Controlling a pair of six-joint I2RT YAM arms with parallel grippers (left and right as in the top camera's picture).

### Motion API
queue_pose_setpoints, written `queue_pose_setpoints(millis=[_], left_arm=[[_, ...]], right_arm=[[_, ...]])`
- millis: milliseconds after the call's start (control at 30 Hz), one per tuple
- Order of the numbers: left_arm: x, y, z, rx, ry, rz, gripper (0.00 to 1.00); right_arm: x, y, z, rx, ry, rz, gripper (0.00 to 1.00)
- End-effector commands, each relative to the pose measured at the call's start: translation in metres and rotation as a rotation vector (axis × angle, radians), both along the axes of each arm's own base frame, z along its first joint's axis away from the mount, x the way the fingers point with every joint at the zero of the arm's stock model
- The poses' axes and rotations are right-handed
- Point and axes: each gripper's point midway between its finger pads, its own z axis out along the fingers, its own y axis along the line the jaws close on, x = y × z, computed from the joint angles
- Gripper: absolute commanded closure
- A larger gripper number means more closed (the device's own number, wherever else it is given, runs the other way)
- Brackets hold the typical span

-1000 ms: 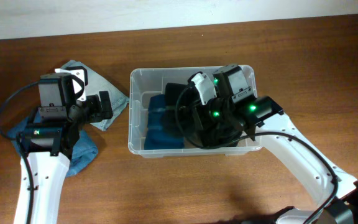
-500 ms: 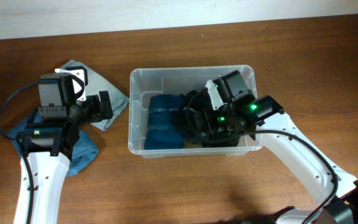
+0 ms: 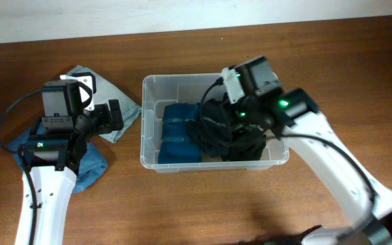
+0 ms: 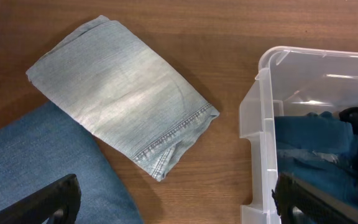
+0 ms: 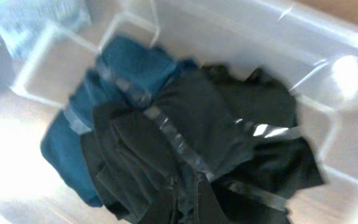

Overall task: Pack container
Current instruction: 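Press the black garment down into the bin with the right gripper, then retract the right arm and grasp the dark-blue jeans with the left gripper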

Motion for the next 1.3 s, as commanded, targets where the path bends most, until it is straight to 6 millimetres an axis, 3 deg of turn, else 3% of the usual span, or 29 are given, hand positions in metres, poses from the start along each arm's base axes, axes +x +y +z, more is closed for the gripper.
queue_pose_setpoints(millis=[0,133,233,333,467,533,633,733,767,833,867,900,933,967,1100,1267], left_arm=[[0.004,0.001,0.007,0.017,-0.018,-0.007,0.01],[0.004,0.001,0.007,0.017,-0.018,-0.006,0.01],[0.004,0.001,0.007,0.017,-0.017,-0.006,0.01],[0.004,0.001,0.007,0.017,-0.018,-0.007,0.01],[0.004,0.001,0.007,0.017,-0.018,-0.007,0.01],[0.004,0.001,0.007,0.017,-0.017,-0.007,0.01],[0.004,0.001,0.007,0.017,-0.018,-0.006,0.00],[0.004,0.001,0.007,0.017,-0.018,-0.006,0.00],[0.004,0.001,0.007,0.017,-0.018,-0.006,0.01],[0.004,0.001,0.007,0.017,-0.018,-0.006,0.01],[0.004,0.001,0.007,0.017,-0.018,-0.006,0.01],[0.004,0.001,0.007,0.017,-0.018,-0.006,0.01],[0.004,0.001,0.007,0.017,-0.018,-0.006,0.01],[0.004,0.001,0.007,0.017,-0.017,-0.006,0.01],[0.004,0.001,0.007,0.016,-0.018,-0.007,0.01],[0.004,0.001,0.007,0.015,-0.018,-0.008,0.01]], right_arm=[[-0.014,0.025,-0.063,-0.030,0.181,0.089,0.96],[-0.042,0.060,-0.124,0.005,0.392,0.233,0.96],[-0.074,0.060,-0.169,-0.056,0.585,0.252,0.96],[-0.084,0.052,-0.187,-0.092,0.663,0.237,0.96],[-0.067,0.039,-0.187,-0.123,0.629,0.168,0.96],[-0.053,0.034,-0.175,-0.111,0.596,0.144,0.96],[-0.029,0.029,-0.139,-0.075,0.528,0.118,0.94],[-0.004,0.020,-0.091,-0.078,0.422,0.090,0.87],[0.005,0.017,-0.067,-0.082,0.360,0.092,0.83],[0.019,0.011,-0.028,-0.075,0.256,0.072,0.71],[0.024,0.008,-0.009,-0.067,0.207,0.060,0.53],[0.029,0.004,0.008,-0.056,0.160,0.045,0.28],[0.034,-0.004,0.027,-0.037,0.111,0.021,0.13],[0.037,-0.012,0.040,-0.022,0.080,-0.004,0.09],[0.045,-0.065,0.064,0.022,0.051,-0.184,0.01],[0.052,-0.154,0.061,0.064,0.101,-0.461,0.01]])
